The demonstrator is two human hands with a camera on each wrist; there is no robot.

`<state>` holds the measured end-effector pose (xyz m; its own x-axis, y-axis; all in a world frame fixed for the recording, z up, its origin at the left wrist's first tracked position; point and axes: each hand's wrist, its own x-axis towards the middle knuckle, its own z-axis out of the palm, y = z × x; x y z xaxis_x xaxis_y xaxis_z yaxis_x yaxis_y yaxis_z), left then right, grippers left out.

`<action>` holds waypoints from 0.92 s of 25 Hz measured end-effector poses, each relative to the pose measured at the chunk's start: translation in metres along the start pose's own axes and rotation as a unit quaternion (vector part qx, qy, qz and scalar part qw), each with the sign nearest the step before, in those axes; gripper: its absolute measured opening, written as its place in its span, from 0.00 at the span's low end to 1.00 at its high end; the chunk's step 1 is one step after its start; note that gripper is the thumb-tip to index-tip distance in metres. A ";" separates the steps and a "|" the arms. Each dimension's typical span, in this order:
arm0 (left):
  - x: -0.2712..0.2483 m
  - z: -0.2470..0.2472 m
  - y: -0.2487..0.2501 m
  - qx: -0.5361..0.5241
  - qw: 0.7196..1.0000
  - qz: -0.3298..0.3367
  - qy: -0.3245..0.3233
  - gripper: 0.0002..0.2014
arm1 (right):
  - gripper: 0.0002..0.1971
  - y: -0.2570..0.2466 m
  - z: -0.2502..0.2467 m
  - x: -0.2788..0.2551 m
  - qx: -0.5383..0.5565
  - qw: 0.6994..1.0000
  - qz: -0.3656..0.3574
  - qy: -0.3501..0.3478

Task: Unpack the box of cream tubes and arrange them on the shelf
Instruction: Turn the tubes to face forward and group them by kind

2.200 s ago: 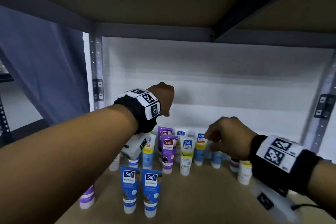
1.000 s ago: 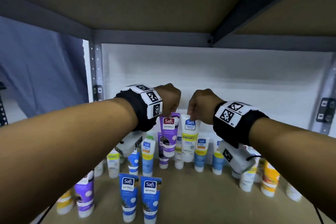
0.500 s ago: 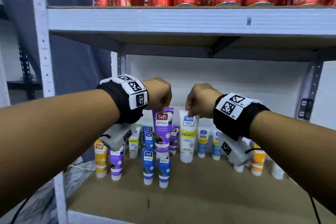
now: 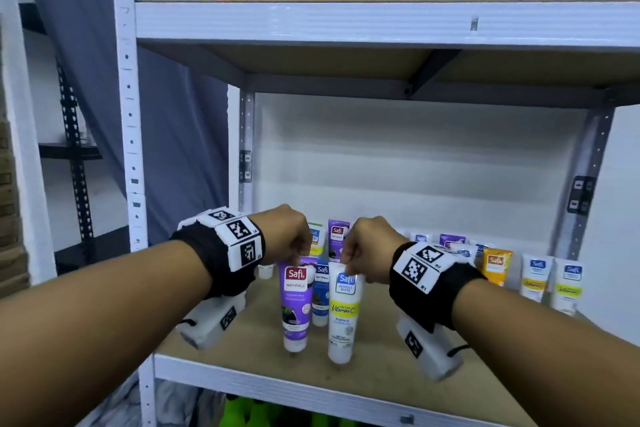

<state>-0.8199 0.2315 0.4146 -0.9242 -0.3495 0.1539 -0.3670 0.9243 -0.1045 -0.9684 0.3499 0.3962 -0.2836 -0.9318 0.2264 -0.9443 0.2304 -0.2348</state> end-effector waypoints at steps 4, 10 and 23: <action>-0.005 0.026 -0.001 -0.015 1.000 0.000 -0.010 0.08 | 0.06 0.005 0.021 -0.001 0.009 1.000 -0.004 -0.018; -0.008 0.055 -0.011 -0.062 0.998 -0.024 0.016 0.09 | 0.05 0.012 0.038 0.000 0.041 0.999 -0.010 0.004; -0.037 0.148 0.010 -0.386 0.873 -0.234 0.187 0.33 | 0.13 0.052 0.106 -0.033 0.366 0.926 0.090 -0.010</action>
<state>-0.8053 0.2313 0.2628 -0.5409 -0.7748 0.3273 -0.3814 0.5727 0.7256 -0.9904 0.3628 0.2759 -0.4155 -0.9034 0.1055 -0.5138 0.1374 -0.8468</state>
